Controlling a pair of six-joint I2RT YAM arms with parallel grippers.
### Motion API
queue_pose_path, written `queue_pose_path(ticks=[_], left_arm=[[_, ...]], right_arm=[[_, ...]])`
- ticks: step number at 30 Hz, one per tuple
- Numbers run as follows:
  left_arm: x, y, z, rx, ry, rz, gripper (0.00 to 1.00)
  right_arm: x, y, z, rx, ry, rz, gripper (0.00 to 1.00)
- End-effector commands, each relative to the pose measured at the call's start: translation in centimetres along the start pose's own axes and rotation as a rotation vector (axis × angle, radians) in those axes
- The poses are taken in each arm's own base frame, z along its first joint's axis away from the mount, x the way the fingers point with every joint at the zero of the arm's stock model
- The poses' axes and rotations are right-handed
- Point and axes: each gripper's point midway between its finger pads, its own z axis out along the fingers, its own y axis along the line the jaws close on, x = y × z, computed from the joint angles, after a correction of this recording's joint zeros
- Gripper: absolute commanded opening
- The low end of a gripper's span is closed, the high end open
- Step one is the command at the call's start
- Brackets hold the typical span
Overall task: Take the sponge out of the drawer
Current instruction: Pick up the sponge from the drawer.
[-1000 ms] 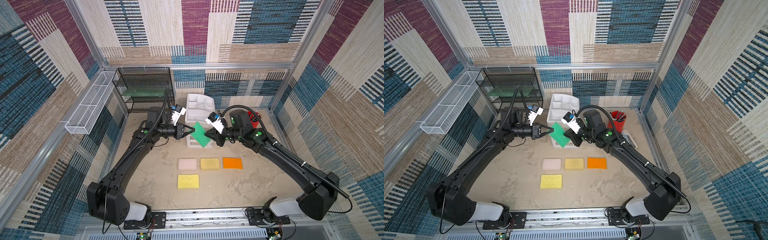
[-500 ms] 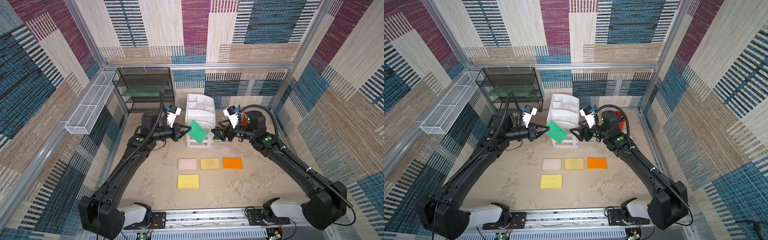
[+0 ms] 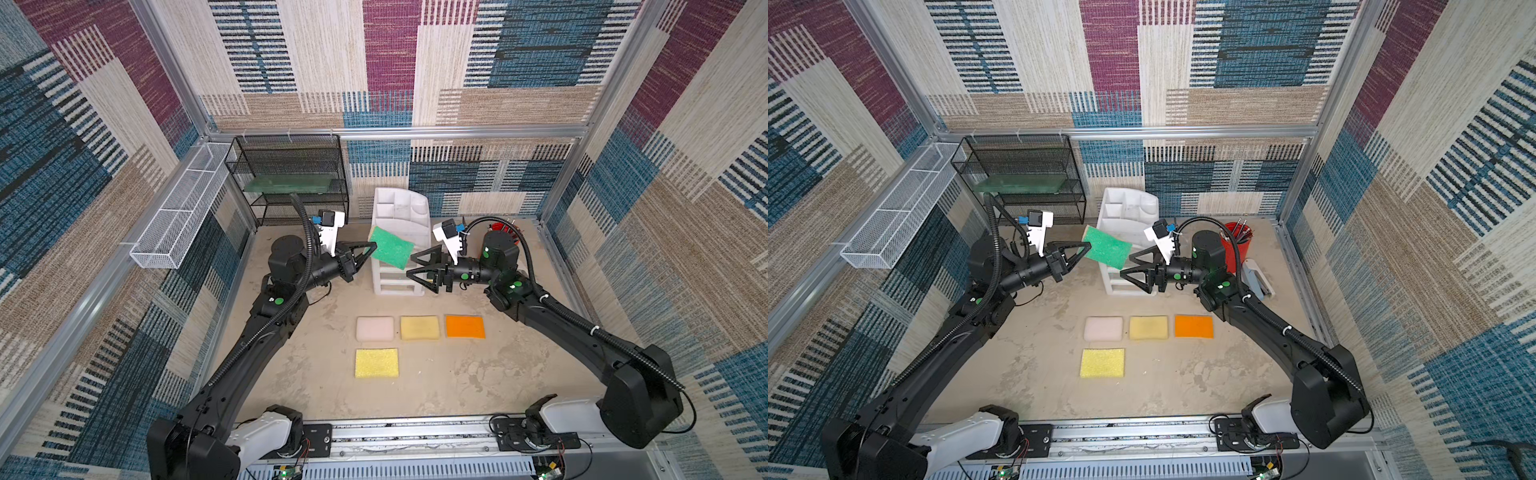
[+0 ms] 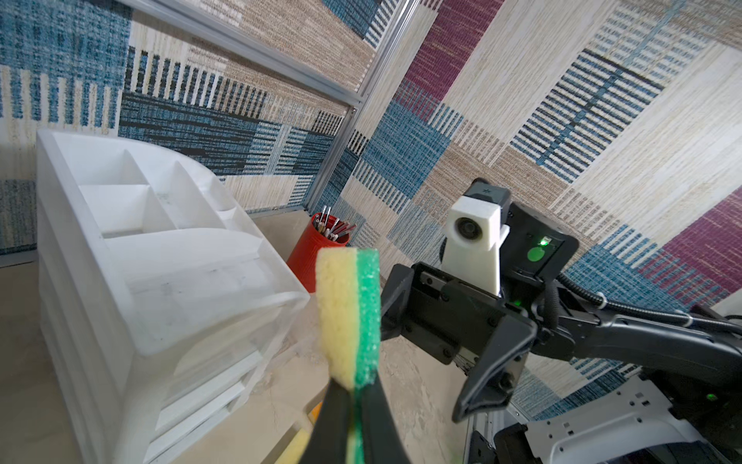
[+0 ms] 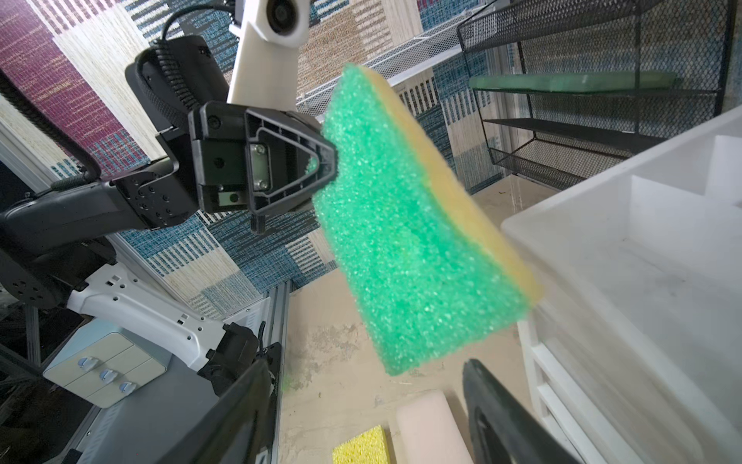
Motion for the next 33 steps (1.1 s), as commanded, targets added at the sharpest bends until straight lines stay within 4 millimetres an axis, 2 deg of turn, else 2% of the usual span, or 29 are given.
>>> queue_pose_path(ticks=[1,5,9,17,25,33], left_arm=[[-2.3,-1.5,-0.9,0.026,-0.095,0.035,0.0],[-2.6,-2.4,-1.3,0.049,-0.106,0.04,0.0],[-2.5,-2.7,-1.0,0.086,-0.106,0.017,0.0],[-2.5,-3.2,-0.8,0.133,-0.104,0.007,0.0],[-2.0,-3.5,-0.9,0.156,-0.093,-0.003,0.0],[-1.6,-3.1,-0.7,0.148,-0.083,-0.005,0.0]], right_arm=[[-1.1,0.2,0.1,-0.016,-0.04,-0.025,0.76],[-1.7,0.2,0.0,-0.04,-0.064,-0.021,0.76],[-2.7,0.7,0.0,-0.066,-0.095,-0.032,0.73],[-3.6,1.5,0.6,-0.115,-0.121,-0.035,0.65],[-4.5,1.2,0.9,-0.125,-0.161,-0.009,0.44],[-5.3,1.3,0.7,-0.119,-0.205,0.007,0.28]])
